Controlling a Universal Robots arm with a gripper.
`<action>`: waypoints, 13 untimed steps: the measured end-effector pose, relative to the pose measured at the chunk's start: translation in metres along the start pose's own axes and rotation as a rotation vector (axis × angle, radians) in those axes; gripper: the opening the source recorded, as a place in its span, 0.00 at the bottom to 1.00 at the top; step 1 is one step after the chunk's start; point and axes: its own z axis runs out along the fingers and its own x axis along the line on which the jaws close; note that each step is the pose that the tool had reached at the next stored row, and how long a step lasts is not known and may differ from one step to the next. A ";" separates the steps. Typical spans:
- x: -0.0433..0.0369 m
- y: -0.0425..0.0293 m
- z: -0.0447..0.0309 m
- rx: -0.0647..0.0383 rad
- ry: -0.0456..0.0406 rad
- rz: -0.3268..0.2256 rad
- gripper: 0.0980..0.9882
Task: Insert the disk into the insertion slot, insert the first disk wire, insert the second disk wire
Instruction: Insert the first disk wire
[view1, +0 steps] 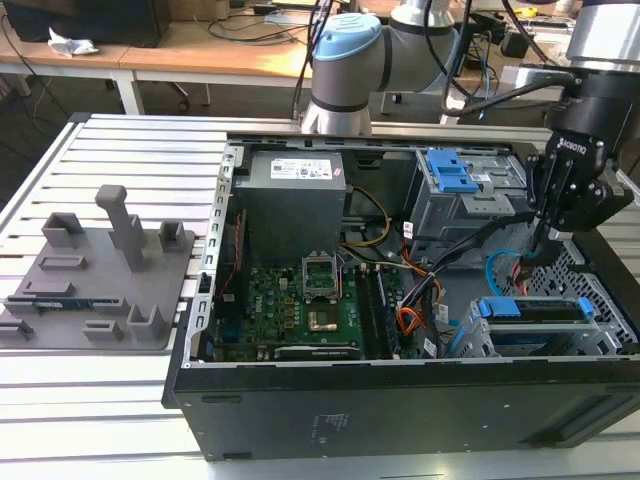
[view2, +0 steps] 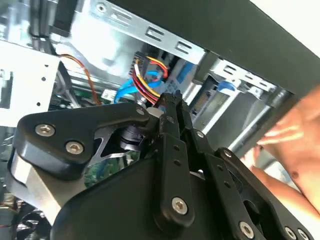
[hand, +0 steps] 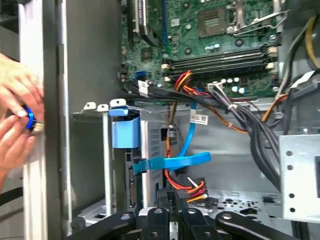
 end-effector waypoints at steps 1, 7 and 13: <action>0.0020 -0.0001 -0.0005 -0.001 -0.0171 -0.001 0.07; 0.0346 -0.0017 0.0017 -0.005 -0.0767 -0.005 0.07; 0.0530 -0.0022 -0.0025 -0.015 -0.1677 -0.011 0.07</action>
